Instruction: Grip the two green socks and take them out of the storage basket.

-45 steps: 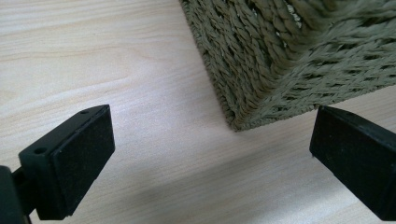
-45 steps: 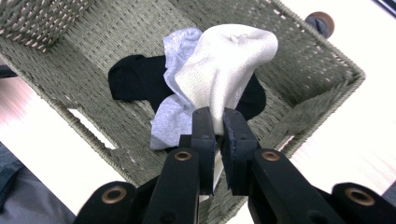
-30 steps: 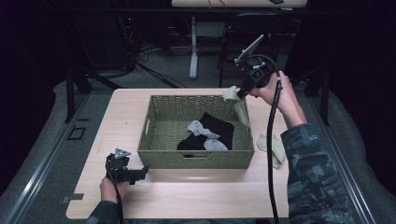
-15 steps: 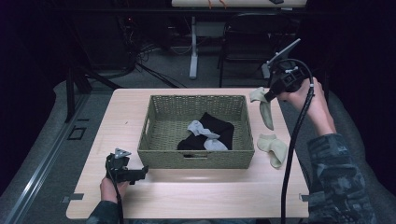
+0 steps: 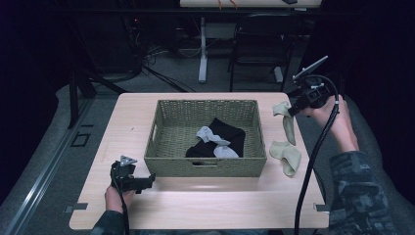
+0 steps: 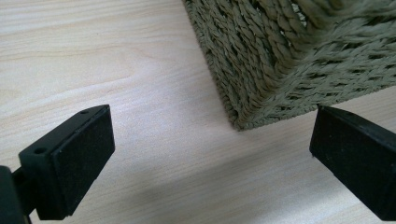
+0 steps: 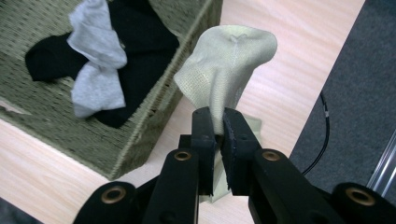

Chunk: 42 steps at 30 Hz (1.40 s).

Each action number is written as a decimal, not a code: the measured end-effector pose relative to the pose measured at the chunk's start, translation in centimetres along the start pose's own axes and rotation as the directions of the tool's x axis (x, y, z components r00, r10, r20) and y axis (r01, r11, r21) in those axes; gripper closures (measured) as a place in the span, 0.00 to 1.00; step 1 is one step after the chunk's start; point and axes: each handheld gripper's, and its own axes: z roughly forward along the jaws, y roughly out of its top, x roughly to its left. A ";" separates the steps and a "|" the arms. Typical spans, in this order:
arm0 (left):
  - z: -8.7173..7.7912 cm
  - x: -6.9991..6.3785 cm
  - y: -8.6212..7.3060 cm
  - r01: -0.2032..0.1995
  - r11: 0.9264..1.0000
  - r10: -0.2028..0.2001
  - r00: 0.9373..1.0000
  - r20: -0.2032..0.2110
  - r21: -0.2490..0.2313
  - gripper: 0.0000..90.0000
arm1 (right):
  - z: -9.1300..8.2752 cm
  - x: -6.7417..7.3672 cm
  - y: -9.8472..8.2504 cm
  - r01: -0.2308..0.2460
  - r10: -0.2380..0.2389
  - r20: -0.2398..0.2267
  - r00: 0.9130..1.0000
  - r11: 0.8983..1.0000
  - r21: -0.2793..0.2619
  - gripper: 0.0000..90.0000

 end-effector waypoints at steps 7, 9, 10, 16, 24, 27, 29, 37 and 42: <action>0.0 0.0 0.0 0.001 1.000 -0.001 1.000 0.000 -0.001 0.00 | 3.4 -1.1 -1.3 -0.025 0.025 0.003 1.000 0.999 0.032 0.94; 0.0 0.0 0.0 0.001 1.000 -0.001 1.000 0.000 -0.002 0.00 | 4.8 -1.7 -2.0 -0.042 0.043 -0.007 0.999 0.998 0.042 0.94; 0.0 0.0 0.0 0.001 1.000 -0.001 1.000 0.000 -0.002 0.00 | 4.8 -1.7 -2.0 -0.042 0.043 -0.007 0.999 0.998 0.042 0.94; 0.0 0.0 0.0 0.000 1.000 0.000 1.000 -0.002 0.000 0.00 | 8.1 -2.6 -3.4 -0.079 0.081 -0.017 0.997 0.995 0.062 0.94; 0.0 0.0 0.0 -0.001 1.000 0.001 1.000 -0.002 0.001 0.00 | 12.2 -2.9 -4.5 -0.104 0.107 -0.031 0.994 0.991 0.084 0.93; 0.0 0.1 0.0 0.000 1.000 0.000 1.000 -0.003 0.001 0.00 | 14.5 -3.1 -5.0 -0.129 0.132 -0.023 0.991 0.987 0.099 0.93; 0.0 0.1 0.0 0.001 1.000 -0.001 1.000 -0.003 0.001 0.00 | 15.2 -3.2 -5.2 -0.129 0.133 -0.027 0.991 0.985 0.111 0.93; 0.0 0.1 0.0 0.001 1.000 -0.001 1.000 -0.002 0.002 0.00 | 16.5 -2.8 -5.8 -0.156 0.158 -0.019 0.987 0.983 0.100 0.71; 0.0 0.1 0.0 0.001 1.000 -0.001 1.000 -0.001 0.002 0.00 | 14.8 -2.4 -6.0 -0.149 0.151 -0.029 0.988 0.987 0.059 0.48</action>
